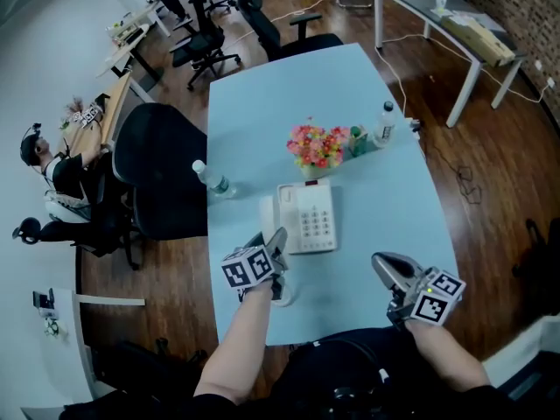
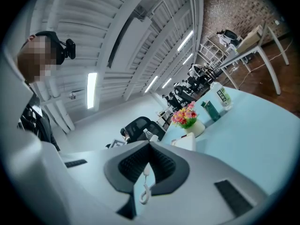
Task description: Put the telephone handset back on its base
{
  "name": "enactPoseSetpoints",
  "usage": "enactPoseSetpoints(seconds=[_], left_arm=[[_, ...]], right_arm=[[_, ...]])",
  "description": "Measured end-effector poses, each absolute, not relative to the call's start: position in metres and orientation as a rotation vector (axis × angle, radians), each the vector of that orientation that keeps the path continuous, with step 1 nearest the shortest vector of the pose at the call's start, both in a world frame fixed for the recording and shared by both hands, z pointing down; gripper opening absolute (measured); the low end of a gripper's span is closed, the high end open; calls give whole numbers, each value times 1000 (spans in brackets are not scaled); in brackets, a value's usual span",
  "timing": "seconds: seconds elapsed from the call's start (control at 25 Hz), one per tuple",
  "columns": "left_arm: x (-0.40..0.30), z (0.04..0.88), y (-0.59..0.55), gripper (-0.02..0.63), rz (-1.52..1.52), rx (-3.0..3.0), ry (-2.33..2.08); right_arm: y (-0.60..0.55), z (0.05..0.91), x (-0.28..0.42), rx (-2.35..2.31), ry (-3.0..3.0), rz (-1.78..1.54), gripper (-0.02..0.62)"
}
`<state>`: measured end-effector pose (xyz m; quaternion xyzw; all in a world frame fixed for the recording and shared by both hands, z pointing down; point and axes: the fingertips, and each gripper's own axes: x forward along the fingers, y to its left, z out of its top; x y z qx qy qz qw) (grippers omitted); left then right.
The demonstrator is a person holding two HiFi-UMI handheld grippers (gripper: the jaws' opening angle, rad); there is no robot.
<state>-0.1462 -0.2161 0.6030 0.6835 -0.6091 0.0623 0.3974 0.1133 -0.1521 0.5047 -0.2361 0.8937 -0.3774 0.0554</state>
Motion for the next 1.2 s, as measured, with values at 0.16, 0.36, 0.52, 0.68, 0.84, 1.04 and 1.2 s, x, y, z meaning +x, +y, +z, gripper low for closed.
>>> enactPoseSetpoints(seconds=[0.16,0.36,0.52,0.68,0.84,1.04,1.2], left_arm=[[-144,618,-234,210,245,1718,-1562],[-142,640,-254,210,327,1676,-1586],[-138,655,-264,210,396,1655,-1604],[-135,662,-271,210,448,1640,-1630],[-133,672,-277,210,519,1617,-1635],[-133,675,-279,215,602,1615,-1687],[-133,674,-280,222,634,1632,-1709]], right_arm=[[-155,511,127,-743,2691,-1158,15],[-158,507,139,-784,2680,-1140,15],[-158,516,142,-791,2658,-1158,15],[-158,517,142,-794,2663,-1154,15],[-158,515,139,-788,2661,-1167,15],[-159,518,138,-799,2677,-1145,15],[-159,517,137,-805,2679,-1149,15]])
